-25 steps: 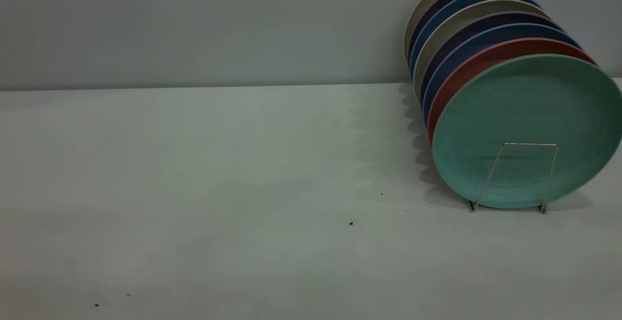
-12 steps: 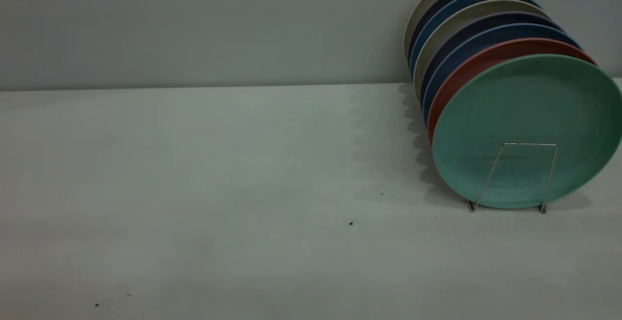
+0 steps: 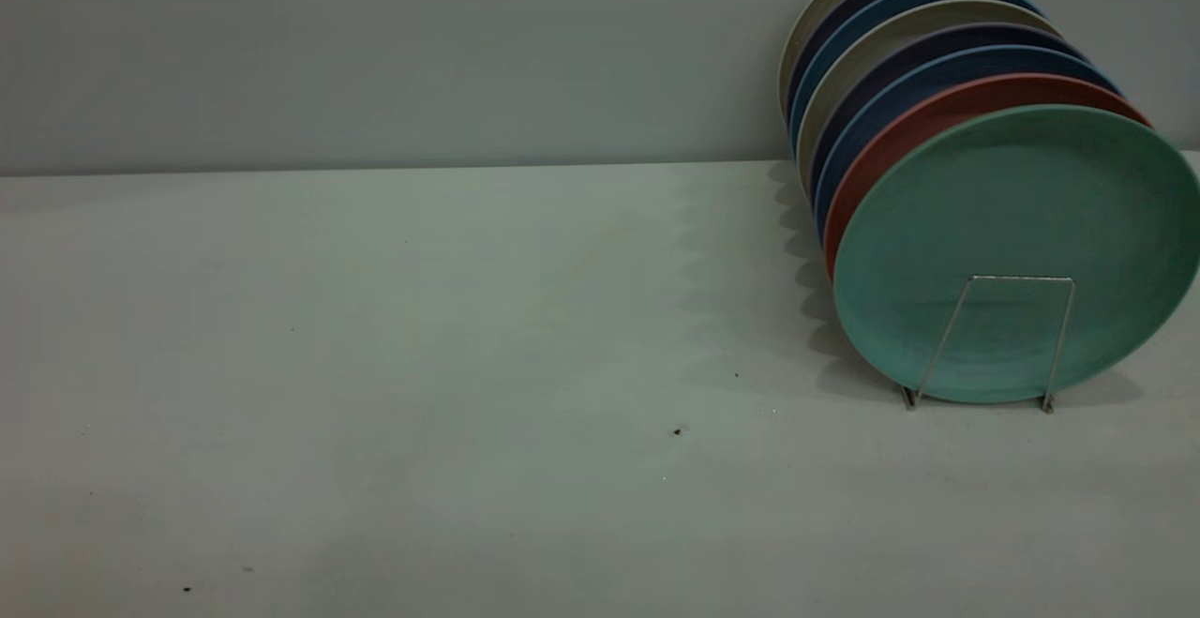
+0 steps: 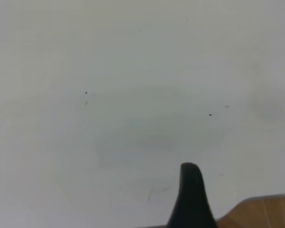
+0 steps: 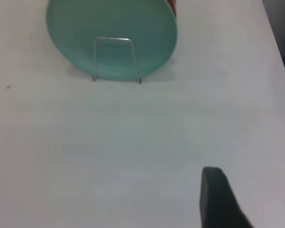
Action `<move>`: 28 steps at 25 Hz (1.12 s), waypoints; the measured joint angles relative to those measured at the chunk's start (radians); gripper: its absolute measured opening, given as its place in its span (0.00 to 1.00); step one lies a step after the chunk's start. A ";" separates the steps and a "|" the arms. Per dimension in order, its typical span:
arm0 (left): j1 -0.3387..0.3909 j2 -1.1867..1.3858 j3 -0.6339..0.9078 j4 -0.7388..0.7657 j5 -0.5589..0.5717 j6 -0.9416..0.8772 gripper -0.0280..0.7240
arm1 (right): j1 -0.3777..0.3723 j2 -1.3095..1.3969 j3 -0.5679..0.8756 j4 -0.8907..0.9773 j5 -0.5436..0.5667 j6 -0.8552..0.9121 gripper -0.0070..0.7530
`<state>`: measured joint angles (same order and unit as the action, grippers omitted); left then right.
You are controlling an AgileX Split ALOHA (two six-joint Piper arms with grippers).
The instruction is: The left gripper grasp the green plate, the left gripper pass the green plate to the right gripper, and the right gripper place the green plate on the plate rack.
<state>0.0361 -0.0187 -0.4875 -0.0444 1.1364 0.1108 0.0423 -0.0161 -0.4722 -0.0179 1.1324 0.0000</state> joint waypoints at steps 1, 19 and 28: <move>-0.007 -0.002 0.000 0.000 0.001 0.000 0.82 | 0.000 0.000 0.000 0.000 0.000 0.000 0.49; -0.083 -0.003 0.000 0.000 0.001 0.000 0.82 | -0.005 -0.001 0.000 0.000 0.000 0.000 0.49; -0.083 -0.003 0.000 0.000 0.001 0.000 0.82 | -0.005 -0.001 0.000 0.000 0.000 0.000 0.49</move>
<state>-0.0466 -0.0220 -0.4875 -0.0444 1.1379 0.1108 0.0369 -0.0171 -0.4722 -0.0179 1.1324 0.0000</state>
